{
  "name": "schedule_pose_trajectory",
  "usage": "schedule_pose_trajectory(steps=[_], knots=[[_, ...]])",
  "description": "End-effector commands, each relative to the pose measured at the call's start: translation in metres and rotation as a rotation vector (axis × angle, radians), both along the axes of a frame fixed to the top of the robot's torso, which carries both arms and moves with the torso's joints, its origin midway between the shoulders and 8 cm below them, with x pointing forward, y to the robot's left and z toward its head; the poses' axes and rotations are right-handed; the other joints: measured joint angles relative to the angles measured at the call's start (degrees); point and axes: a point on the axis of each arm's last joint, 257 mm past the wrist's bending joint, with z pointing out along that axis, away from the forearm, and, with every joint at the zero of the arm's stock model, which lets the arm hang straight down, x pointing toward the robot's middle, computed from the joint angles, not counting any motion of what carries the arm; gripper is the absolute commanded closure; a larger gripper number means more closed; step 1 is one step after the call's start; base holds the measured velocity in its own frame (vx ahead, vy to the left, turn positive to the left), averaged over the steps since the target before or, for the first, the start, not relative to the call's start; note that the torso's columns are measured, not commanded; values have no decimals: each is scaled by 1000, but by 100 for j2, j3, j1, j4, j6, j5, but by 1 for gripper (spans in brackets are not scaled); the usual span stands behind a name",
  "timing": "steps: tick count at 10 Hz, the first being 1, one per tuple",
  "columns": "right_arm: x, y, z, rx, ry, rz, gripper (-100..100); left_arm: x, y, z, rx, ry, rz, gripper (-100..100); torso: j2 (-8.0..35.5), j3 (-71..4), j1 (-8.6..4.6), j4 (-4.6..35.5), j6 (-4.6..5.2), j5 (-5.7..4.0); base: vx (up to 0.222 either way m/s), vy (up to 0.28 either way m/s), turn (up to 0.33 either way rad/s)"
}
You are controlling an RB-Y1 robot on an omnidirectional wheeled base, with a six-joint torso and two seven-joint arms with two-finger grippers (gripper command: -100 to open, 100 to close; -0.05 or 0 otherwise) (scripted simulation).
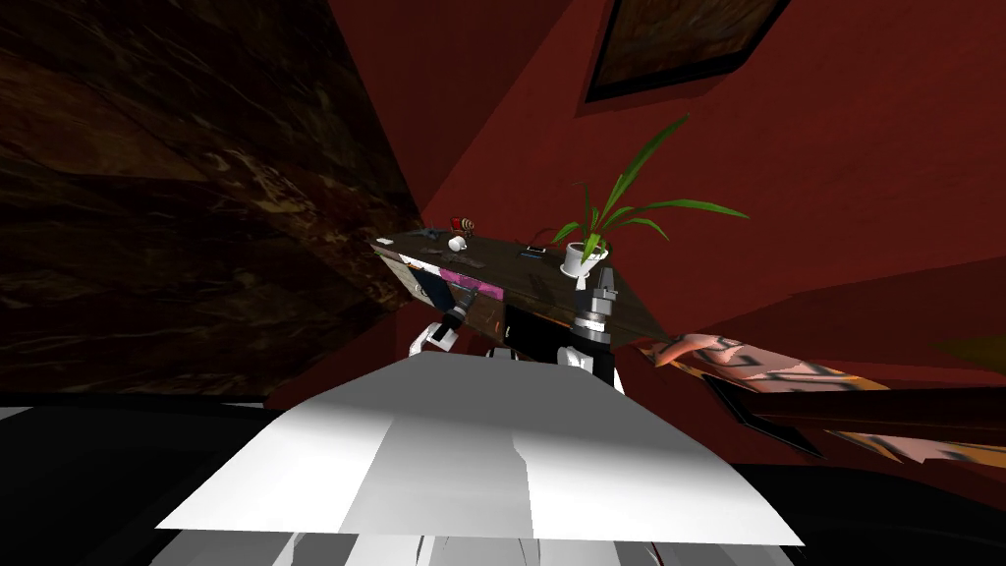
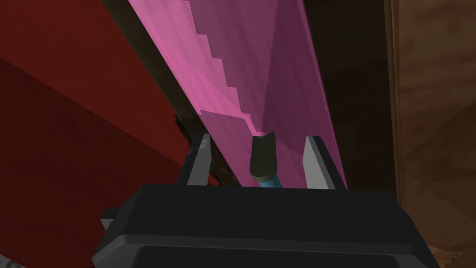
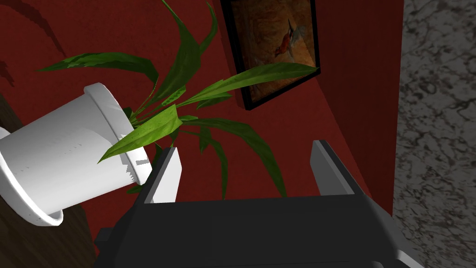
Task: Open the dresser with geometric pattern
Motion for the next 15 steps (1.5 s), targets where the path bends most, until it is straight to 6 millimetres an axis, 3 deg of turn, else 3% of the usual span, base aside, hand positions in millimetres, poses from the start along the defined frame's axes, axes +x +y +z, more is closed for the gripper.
schedule_pose_trajectory(steps=[1, 4, 5, 13, 14, 15], knots=[[0, 0, 0, 0, 0, 0, 0, -6, -2, 3, 0, -1, -10, 100, 33, 17, 5, 13, -6, -3, -158, 66, 32], [0, 0, 0, 0, 0, 0, 0, -9, -2, 0, 1, 8, -13, 100, 23, 12, -13, 21, -8, -10, -163, 48, 33], [0, 0, 0, 0, 0, 0, 0, -12, -1, 7, 2, 17, -12, -100, -17, -11, -32, 16, -2, -17, -6, 5, 21], [0, 0, 0, 0, 0, 0, 0, -24, -3, 50, -3, 18, -26, -100, -3, -6, -16, 17, -2, -13, 20, -4, 15], [0, 0, 0, 0, 0, 0, 0, -23, -2, 39, -2, 34, -21, -100, 8, 1, -22, 28, -3, -19, 12, -1, 1], [0, 0, 0, 0, 0, 0, 0, -24, -2, 37, -2, 39, -20, 0, 9, 4, -19, 18, -3, -13, 5, 0, 0]])
